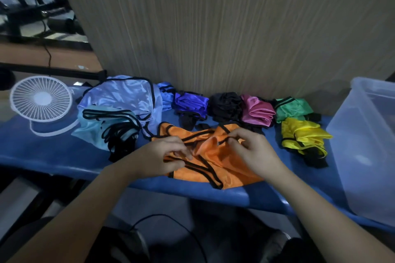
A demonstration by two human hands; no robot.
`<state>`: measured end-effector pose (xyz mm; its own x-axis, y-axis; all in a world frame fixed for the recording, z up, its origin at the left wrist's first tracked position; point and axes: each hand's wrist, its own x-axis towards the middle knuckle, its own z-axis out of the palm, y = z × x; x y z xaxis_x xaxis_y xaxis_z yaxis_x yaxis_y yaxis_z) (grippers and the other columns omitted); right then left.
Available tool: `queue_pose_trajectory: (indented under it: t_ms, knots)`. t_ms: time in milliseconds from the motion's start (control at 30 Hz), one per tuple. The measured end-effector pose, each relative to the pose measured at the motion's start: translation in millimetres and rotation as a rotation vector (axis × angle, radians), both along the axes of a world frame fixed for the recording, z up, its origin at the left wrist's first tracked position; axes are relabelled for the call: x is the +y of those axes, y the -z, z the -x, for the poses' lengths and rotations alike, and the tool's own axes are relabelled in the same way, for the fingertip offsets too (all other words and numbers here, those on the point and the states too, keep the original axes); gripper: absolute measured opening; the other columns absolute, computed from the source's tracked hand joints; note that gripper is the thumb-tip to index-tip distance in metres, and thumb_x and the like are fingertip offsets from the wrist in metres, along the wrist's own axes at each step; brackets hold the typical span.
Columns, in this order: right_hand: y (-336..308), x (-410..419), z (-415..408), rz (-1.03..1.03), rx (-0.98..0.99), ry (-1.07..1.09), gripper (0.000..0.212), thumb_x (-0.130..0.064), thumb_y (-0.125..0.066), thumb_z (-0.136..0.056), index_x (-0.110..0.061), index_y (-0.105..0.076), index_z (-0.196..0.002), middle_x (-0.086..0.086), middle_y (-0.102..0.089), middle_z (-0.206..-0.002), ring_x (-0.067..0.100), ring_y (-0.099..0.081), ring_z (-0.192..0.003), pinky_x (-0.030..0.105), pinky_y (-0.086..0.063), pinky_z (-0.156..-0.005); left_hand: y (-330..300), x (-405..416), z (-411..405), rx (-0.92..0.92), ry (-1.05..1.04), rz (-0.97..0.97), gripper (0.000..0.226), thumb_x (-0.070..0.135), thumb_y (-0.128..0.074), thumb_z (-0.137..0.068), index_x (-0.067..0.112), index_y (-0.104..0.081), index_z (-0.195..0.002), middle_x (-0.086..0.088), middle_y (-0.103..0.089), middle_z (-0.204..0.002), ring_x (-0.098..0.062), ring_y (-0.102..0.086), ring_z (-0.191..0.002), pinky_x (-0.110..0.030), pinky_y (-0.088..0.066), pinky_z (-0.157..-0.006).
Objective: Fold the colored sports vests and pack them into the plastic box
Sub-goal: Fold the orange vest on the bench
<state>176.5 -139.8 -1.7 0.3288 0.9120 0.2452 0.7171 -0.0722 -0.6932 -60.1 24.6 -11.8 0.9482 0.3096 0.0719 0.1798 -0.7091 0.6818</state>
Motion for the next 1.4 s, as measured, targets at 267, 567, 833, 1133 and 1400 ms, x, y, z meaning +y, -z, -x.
queue_pose_trajectory:
  t_ms: [267, 567, 833, 1133, 1400]
  knots:
    - [-15, -1, -9, -0.169, 0.574, 0.121, 0.008, 0.000, -0.051, -0.100, 0.003, -0.058, -0.098, 0.005, -0.051, -0.064, 0.027, -0.054, -0.052, 0.036, -0.044, -0.053, 8, 15, 11, 0.115, -0.327, -0.213, 0.061, 0.067, -0.070, -0.062, 0.036, -0.052, -0.112, 0.015, -0.044, -0.116, -0.007, -0.042, -0.114, -0.034, -0.040, -0.102]
    - [-21, -21, -38, -0.204, 0.535, 0.163, 0.020, -0.002, -0.072, -0.088, -0.015, -0.069, -0.103, -0.011, -0.070, -0.084, 0.006, -0.065, -0.079, 0.021, -0.049, -0.070, 2, 36, 22, 0.327, -0.140, 0.021, 0.084, 0.051, -0.084, -0.054, 0.038, -0.049, -0.129, 0.017, -0.040, -0.127, 0.002, -0.043, -0.120, -0.020, -0.037, -0.103]
    - [-21, -27, -40, -0.217, 0.355, 0.208, 0.023, -0.011, -0.061, -0.097, -0.022, -0.066, -0.077, -0.013, -0.051, -0.061, 0.010, -0.048, -0.060, 0.041, -0.039, -0.061, 11, 43, 17, 0.087, -0.123, -0.199, 0.035, 0.008, -0.070, -0.079, 0.040, -0.062, -0.092, 0.011, -0.056, -0.108, 0.001, -0.050, -0.105, -0.021, -0.039, -0.096]
    - [-31, -25, -16, -0.192, 0.422, 0.031, 0.037, -0.010, -0.058, -0.100, -0.039, -0.065, -0.077, -0.022, -0.053, -0.057, -0.004, -0.048, -0.051, 0.010, -0.037, -0.051, -19, 3, -19, -0.273, -0.332, 0.120, 0.010, 0.025, -0.050, -0.093, 0.023, -0.060, -0.094, -0.002, -0.064, -0.076, -0.017, -0.061, -0.071, -0.030, -0.043, -0.067]
    - [-36, -33, -27, -0.281, 0.565, 0.054, 0.031, -0.004, -0.055, -0.099, -0.025, -0.066, -0.078, 0.012, -0.052, -0.070, 0.024, -0.049, -0.058, 0.029, -0.042, -0.051, -55, 11, -18, -0.094, -0.123, 0.476, 0.036, 0.016, -0.058, -0.079, 0.023, -0.061, -0.114, -0.007, -0.056, -0.086, -0.021, -0.053, -0.074, -0.032, -0.044, -0.069]
